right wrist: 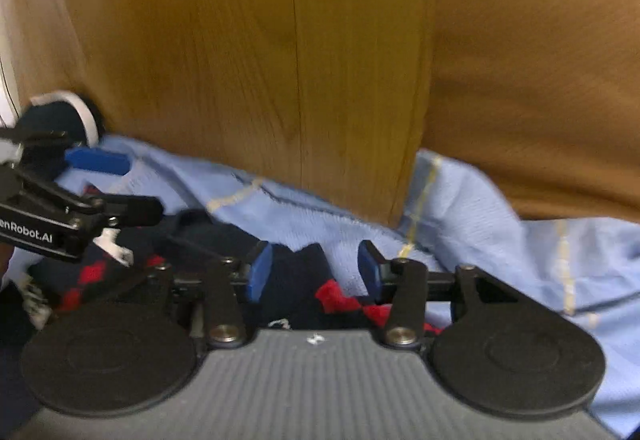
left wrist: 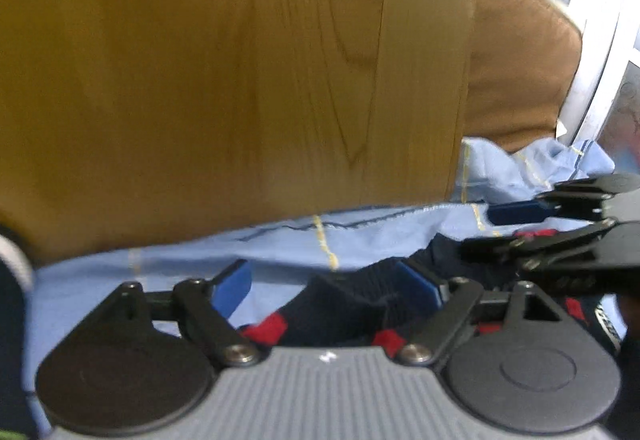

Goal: Fold small clothes

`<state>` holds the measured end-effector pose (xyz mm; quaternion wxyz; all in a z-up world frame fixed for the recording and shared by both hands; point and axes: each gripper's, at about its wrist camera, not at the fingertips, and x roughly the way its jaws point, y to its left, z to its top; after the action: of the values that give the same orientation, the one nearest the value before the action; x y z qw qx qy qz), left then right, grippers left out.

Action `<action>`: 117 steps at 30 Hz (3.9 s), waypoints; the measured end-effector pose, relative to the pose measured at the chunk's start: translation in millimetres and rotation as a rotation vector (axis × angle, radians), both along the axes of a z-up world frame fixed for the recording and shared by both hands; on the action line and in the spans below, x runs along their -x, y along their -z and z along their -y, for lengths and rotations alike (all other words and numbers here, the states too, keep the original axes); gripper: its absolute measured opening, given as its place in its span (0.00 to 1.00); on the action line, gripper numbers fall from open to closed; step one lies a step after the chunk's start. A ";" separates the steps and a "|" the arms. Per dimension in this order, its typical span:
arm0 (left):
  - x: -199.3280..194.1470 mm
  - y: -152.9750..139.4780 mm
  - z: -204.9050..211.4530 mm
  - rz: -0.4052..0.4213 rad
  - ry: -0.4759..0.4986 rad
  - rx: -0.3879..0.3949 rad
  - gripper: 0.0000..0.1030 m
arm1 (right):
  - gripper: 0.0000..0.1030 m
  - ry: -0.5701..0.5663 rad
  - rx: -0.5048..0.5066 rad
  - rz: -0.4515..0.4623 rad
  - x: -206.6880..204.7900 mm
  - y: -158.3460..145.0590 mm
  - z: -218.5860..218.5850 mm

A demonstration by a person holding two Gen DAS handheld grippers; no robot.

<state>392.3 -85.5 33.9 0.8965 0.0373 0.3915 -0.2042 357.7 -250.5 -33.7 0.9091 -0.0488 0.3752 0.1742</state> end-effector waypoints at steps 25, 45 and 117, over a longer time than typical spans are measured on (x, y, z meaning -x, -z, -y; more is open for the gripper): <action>252.8 -55.7 -44.7 0.354 0.091 0.130 0.11 | 0.10 -0.097 -0.166 0.326 252.5 -82.8 13.1; 353.7 -47.8 -113.0 0.367 -0.006 0.216 0.39 | 0.44 0.145 -0.198 0.395 353.4 -37.9 30.2; 273.8 36.4 -53.5 0.257 -0.058 -0.027 0.88 | 0.62 0.299 -0.166 0.300 234.0 31.9 23.5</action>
<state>118.5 -32.0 -2.5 0.9442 0.0640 0.2770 -0.1663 123.7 -274.0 -65.6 0.9713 0.0571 0.2234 0.0586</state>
